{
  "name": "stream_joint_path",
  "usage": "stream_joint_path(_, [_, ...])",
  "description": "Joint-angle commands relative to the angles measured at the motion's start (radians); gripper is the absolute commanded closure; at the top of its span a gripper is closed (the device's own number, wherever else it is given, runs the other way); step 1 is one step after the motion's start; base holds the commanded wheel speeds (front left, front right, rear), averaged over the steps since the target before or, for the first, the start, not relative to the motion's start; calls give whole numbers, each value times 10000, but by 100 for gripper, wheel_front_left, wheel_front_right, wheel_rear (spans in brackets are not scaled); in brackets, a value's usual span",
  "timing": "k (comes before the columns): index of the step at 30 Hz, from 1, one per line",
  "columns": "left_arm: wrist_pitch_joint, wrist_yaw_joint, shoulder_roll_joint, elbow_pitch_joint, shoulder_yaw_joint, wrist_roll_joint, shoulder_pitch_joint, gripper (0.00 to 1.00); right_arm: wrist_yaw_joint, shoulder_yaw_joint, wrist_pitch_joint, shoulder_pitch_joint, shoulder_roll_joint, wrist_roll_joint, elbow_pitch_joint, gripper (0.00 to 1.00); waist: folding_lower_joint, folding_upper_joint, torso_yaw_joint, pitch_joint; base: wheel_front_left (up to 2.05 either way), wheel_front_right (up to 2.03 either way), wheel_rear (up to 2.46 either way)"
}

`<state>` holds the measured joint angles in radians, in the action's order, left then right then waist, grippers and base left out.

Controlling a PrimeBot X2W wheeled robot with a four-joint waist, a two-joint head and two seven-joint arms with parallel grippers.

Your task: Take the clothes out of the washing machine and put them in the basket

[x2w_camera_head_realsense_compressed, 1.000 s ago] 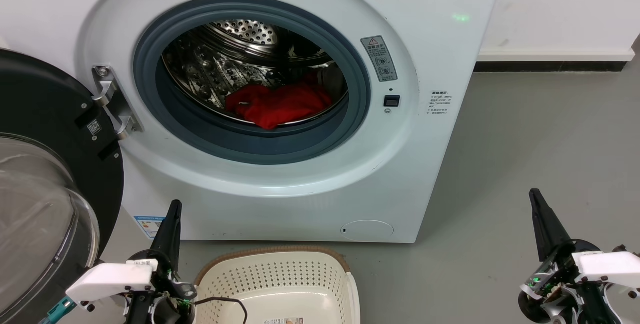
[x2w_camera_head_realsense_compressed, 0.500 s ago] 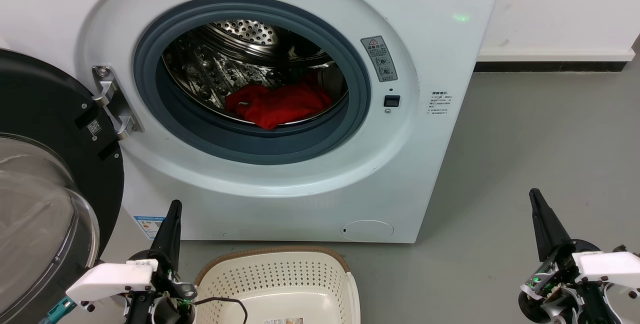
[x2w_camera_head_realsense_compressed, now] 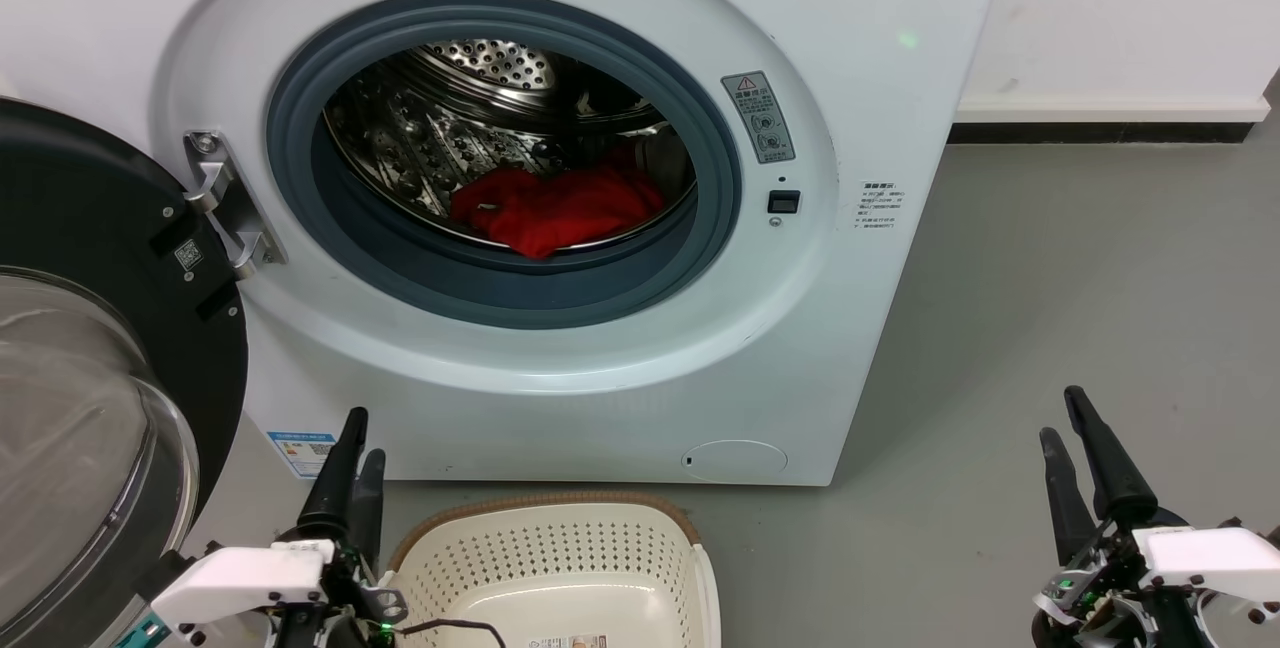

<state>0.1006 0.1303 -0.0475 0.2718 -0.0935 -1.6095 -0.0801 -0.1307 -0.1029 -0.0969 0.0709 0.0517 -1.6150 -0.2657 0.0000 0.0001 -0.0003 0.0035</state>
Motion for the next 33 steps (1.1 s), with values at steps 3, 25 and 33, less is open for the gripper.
stream_joint_path(3, [-258,2,-23,-232,322,153,-307,0,0,165,233,139,2,197,338,0,0,-1,-3,8,0,0,0])
stream_joint_path(25, [-1187,3,-28,-1045,1003,3520,-538,0,0,477,1157,-60,-1,4180,1171,0,0,-1,15,31,0,0,0])
stream_joint_path(33, [-1489,3,-29,-1209,1238,5075,-565,0,0,591,1457,-174,-2,5972,1490,0,0,-1,10,35,0,0,0])
